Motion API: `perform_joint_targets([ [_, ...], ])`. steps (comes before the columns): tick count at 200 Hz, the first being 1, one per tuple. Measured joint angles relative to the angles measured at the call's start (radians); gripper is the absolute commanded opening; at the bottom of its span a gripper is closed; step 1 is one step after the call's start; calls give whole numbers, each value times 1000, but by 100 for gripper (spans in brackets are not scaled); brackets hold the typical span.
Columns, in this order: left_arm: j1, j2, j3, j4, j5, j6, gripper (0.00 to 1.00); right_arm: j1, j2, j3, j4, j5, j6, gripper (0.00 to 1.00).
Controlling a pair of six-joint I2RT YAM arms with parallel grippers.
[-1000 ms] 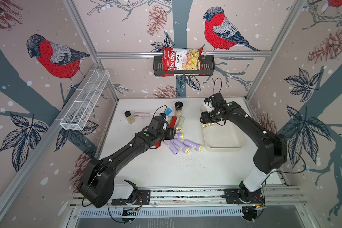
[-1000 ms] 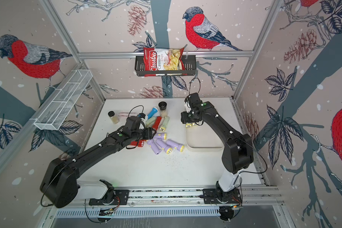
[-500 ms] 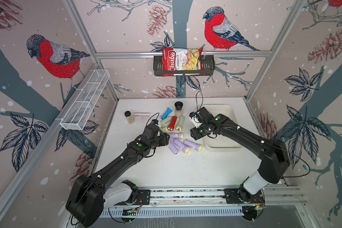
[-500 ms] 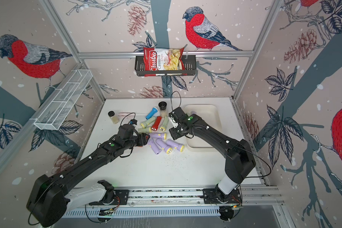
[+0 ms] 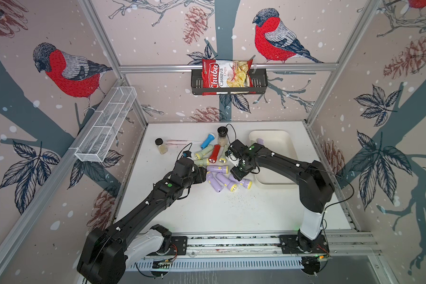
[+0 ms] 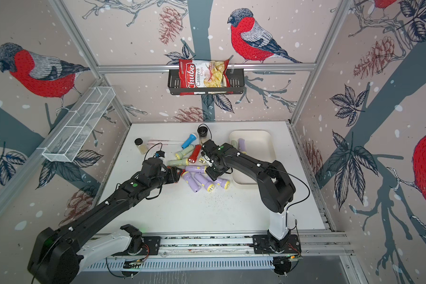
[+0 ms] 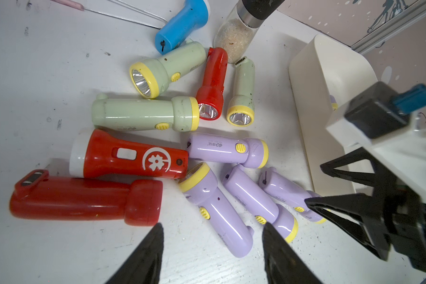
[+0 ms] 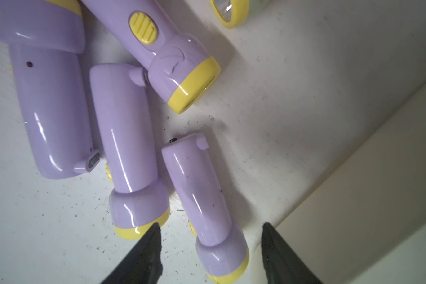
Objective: Put the flashlights into the storage boxes
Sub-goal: Pick up the flashlight from the center of the board.
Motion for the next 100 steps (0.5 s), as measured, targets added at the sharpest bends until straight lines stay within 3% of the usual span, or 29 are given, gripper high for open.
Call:
perform_joint_targets([
  [100,0,-14,-6,0,-8,-6,64,-5,124,16,-6,-38,-35,61],
])
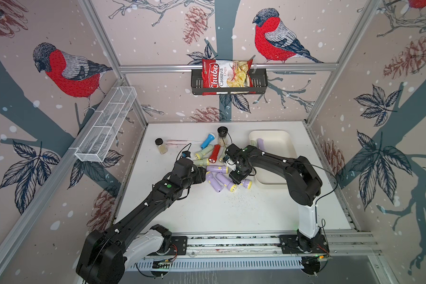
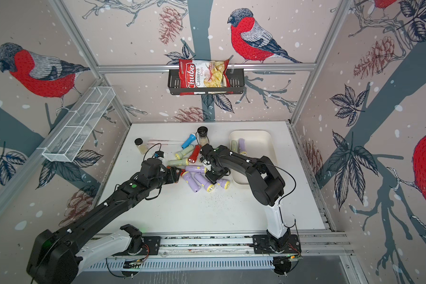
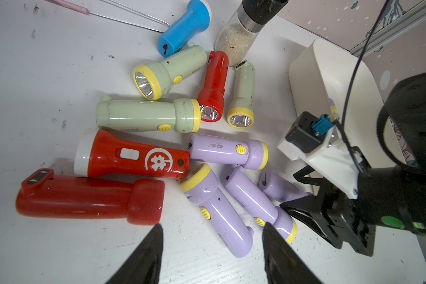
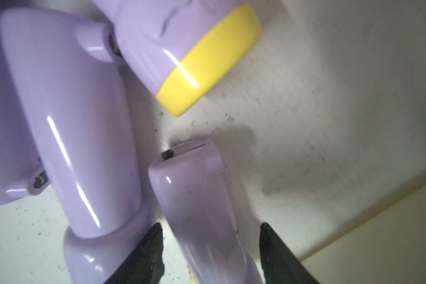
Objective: Put the flashlights into the storage boxes
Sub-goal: Pick up the flashlight from the center of the board.
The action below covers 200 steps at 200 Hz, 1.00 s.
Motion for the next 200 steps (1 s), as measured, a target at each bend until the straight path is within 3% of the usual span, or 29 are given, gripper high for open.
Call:
perform_joint_targets([
  [132,0,24,6,2,9,2,64,-24,11,-64,92,-29,4,40],
  [200,0,38,8,2,37,3,64,-24,-102,-158,147,-84,73,32],
])
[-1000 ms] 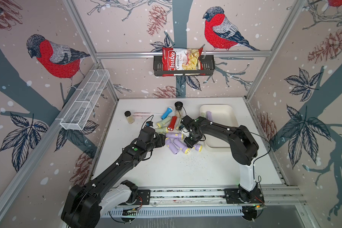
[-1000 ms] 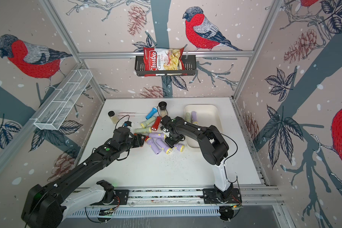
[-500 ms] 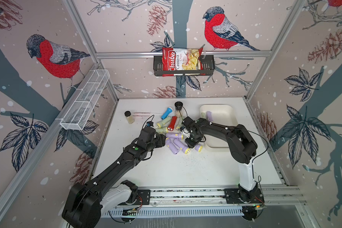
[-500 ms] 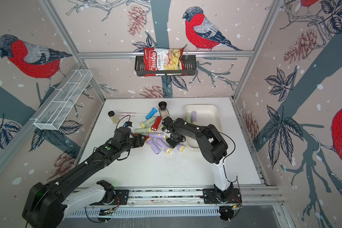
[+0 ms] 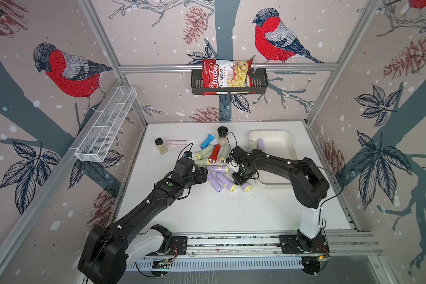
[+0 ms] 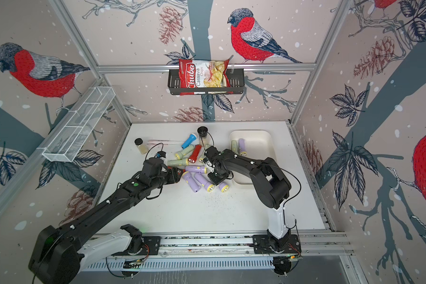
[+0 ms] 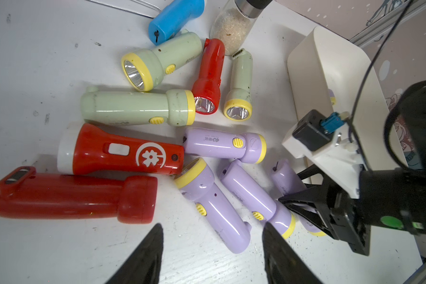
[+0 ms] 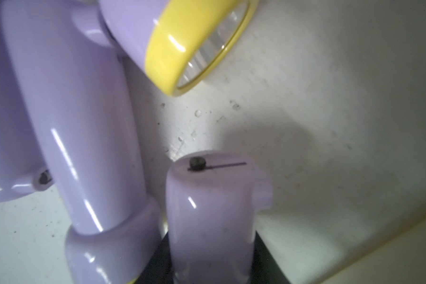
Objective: Put the flashlights into the storage boxes
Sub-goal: Pick up the flashlight from the center of the board.
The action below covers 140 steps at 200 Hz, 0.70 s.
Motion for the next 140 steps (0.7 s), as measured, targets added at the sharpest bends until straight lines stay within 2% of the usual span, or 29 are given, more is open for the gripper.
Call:
perform_joint_targets([
  [56,0,5,24,7,24,0,63,-27,-172,-76,82,-49,116,29],
  [100,0,5,29,36,27,6,63,-129,-322,-154,164,-169,229,29],
  [140,0,38,60,62,55,22,62,-228,-396,-172,202,-291,300,29],
])
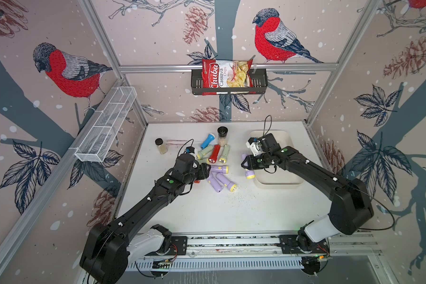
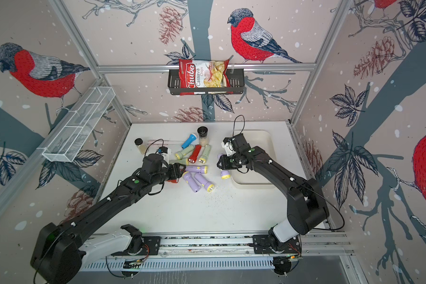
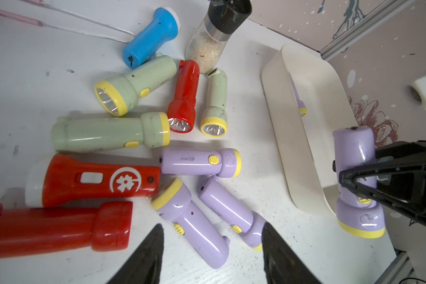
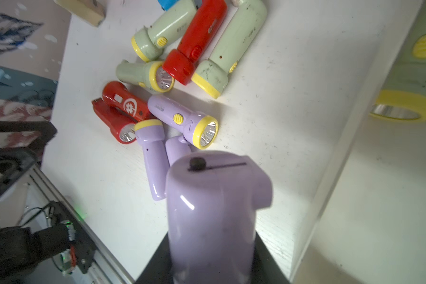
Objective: Put the flashlights into the storage boxes
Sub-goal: Place the flashlight at the storage box.
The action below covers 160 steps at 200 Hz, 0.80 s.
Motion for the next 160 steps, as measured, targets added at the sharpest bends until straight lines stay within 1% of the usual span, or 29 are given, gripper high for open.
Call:
perform_joint_targets([
  [16,0,19,15,19,10,4,62,-34,-15,2,2,-38,23,29],
  [42,-5,52,44,41,30,11,62,-97,-24,15,-6,-80,23,29],
  [96,-39,159,132,65,48,39,62,-283,-16,27,-43,-152,22,29],
  [131,-63,258,219,79,53,64,62,-386,38,76,-92,-155,-10,29],
  [160,-71,346,290,87,74,87,62,-463,109,137,-132,-119,-43,30],
])
